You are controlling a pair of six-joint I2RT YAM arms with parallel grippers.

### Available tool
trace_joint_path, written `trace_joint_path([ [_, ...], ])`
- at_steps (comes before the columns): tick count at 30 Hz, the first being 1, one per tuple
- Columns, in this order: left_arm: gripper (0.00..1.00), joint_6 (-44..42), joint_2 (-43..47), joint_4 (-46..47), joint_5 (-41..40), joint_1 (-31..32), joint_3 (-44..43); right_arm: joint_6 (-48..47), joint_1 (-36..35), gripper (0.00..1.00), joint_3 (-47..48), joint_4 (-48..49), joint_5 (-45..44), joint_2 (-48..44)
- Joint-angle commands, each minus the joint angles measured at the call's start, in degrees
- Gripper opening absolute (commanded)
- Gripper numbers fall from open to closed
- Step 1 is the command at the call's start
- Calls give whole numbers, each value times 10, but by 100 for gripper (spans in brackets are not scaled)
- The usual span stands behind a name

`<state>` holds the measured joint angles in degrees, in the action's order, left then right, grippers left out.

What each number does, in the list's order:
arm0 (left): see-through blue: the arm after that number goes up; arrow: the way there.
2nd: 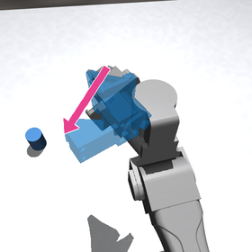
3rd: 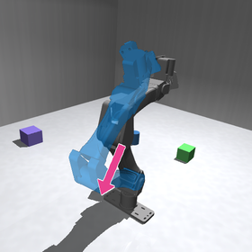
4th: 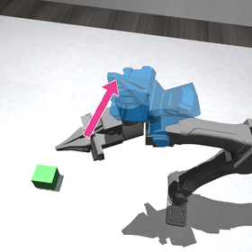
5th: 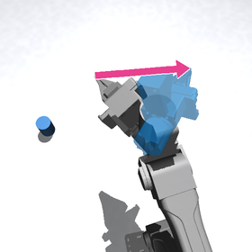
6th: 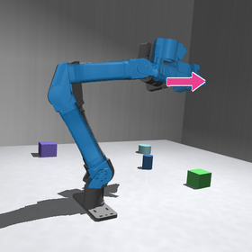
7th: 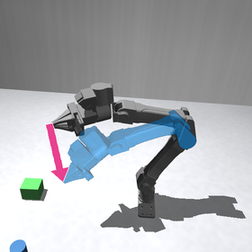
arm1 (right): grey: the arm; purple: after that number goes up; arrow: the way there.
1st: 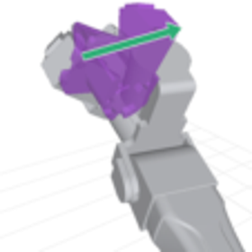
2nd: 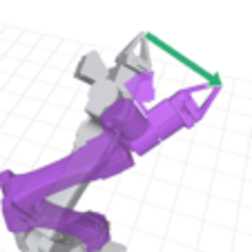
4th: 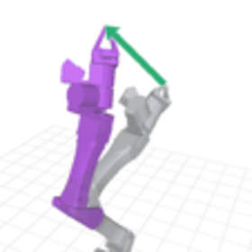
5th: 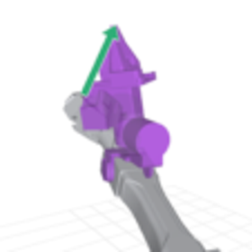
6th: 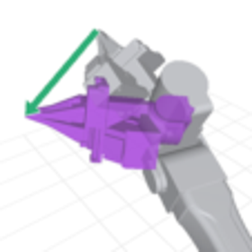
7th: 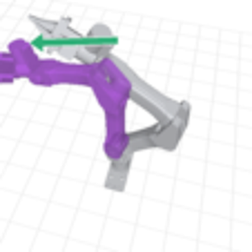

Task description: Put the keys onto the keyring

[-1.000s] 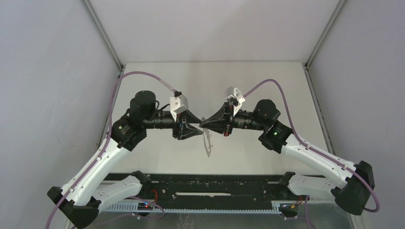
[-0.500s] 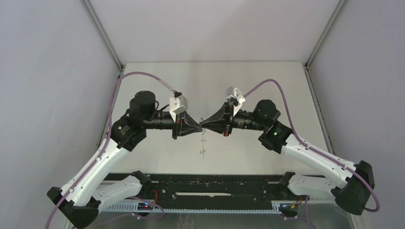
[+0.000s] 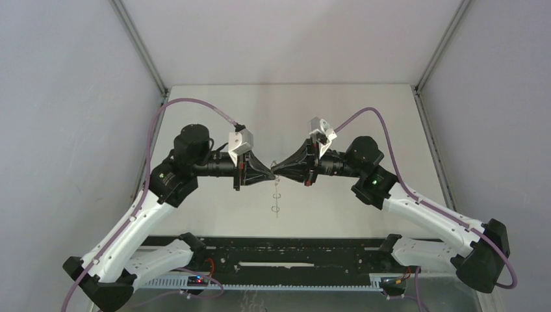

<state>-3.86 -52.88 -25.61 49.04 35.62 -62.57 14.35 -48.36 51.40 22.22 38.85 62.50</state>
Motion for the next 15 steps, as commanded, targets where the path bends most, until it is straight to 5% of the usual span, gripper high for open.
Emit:
trace_joint_path([
  [1, 0, 10, 14, 39, 6, 2, 14, 30, -7, 0, 16, 46, 32, -10],
  [10, 0, 92, 15, 87, 22, -6, 22, 45, -7, 14, 15, 44, 68, -8],
  [15, 0, 99, 21, 107, 50, -14, 37, 56, 5, 33, 15, 48, 82, -19],
])
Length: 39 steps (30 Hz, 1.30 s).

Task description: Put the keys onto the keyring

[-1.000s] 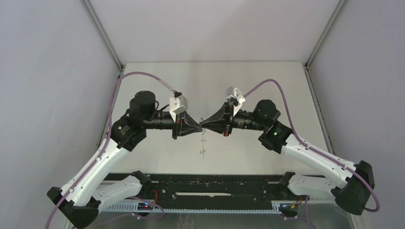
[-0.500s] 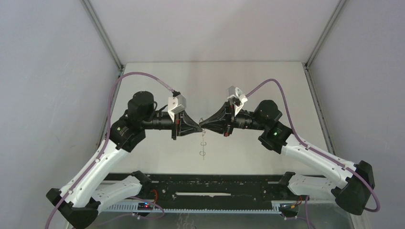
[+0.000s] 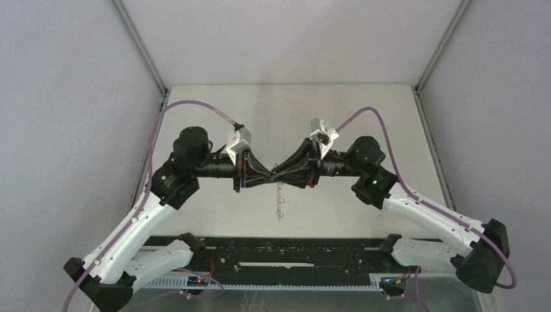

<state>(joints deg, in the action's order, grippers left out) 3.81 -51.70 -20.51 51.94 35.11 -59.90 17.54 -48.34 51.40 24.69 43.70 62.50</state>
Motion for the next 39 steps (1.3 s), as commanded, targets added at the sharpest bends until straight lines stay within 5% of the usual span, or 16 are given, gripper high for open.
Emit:
trace_joint_path([
  [1, 0, 11, 11, 54, 22, -9, 12, 28, 11, 37, 16, 23, 38, -24],
  [5, 0, -64, 18, 29, 11, -9, 6, 35, 43, 49, 16, 12, 61, -46],
  [7, 0, -111, 19, 10, 5, -8, -2, 24, 61, 63, 16, -8, 76, -58],
  [10, 0, -211, 25, -30, -7, -2, -10, -16, 84, 67, 15, -59, 72, -82],
  [21, 0, -399, 56, -7, -75, 35, 10, -189, 48, 55, 19, -172, 12, -107],
  [25, 0, -395, 56, 15, -80, 37, 9, -276, -5, 50, 42, -237, -85, -97],
  [34, 0, -312, 65, 67, -37, 39, 36, -310, -63, 40, 43, -201, -175, -99],
  [39, 0, -368, 80, 70, -31, 50, 49, -329, -85, 39, 43, -184, -209, -97],
])
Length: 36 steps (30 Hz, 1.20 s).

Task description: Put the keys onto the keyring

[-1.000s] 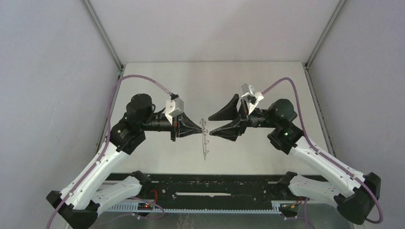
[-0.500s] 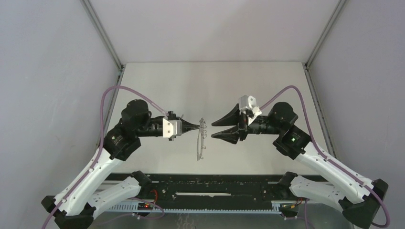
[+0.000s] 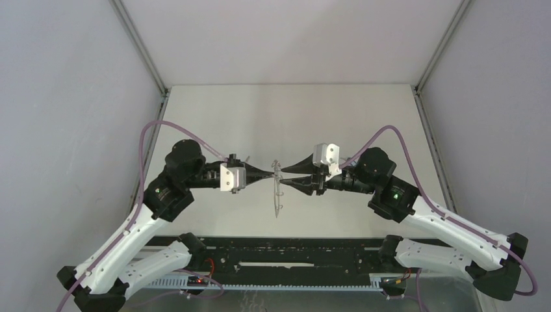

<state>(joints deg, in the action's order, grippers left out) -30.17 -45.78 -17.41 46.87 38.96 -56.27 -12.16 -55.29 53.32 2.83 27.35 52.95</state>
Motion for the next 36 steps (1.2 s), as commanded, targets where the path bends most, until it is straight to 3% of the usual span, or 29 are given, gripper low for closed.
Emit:
trace_joint_path([
  [1, 0, -41, 24, 38, 19, 15, 17, -33, -19, 39, 24, 37, -44, -1],
  [6, 0, -62, 25, 37, 19, 20, 15, -41, -26, 38, 24, 32, -27, 0],
  [27, 0, 43, 10, 70, 12, 21, 7, -21, -40, 25, 24, 62, -27, -1],
  [34, 0, 59, 10, 72, 10, 21, 6, -26, -41, 1, 44, 19, -34, 10],
  [36, 0, 63, 12, 72, 9, 21, 6, -29, -41, 0, 58, -11, -38, 16],
])
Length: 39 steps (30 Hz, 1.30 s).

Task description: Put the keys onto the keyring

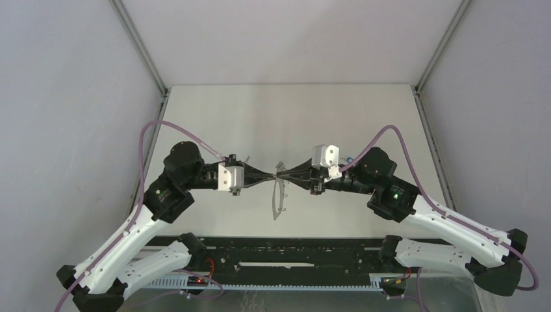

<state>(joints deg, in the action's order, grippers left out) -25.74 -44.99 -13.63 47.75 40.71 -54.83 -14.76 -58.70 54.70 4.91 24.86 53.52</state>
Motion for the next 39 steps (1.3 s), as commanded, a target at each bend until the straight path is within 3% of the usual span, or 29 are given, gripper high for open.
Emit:
trace_joint_path([
  [1, 0, 20, 5, 34, 1, 4, -8, -5, -7, 0, 49, -43, -15, 12],
  [4, 4, 21, 3, 23, -2, 4, -9, -13, -9, 0, 63, -90, -26, 14],
  [8, 40, 0, 5, -21, -23, 4, -13, -13, -10, 0, 122, -200, -72, 39],
  [12, 51, -32, 5, -94, -40, 4, -29, -16, -15, 0, 167, -284, -113, 64],
  [34, 31, -45, -15, -117, -15, 4, -33, -71, -124, 0, 355, -509, -271, 204],
  [39, 21, -58, -16, -139, -3, 4, -38, -82, -138, 0, 369, -519, -288, 219],
])
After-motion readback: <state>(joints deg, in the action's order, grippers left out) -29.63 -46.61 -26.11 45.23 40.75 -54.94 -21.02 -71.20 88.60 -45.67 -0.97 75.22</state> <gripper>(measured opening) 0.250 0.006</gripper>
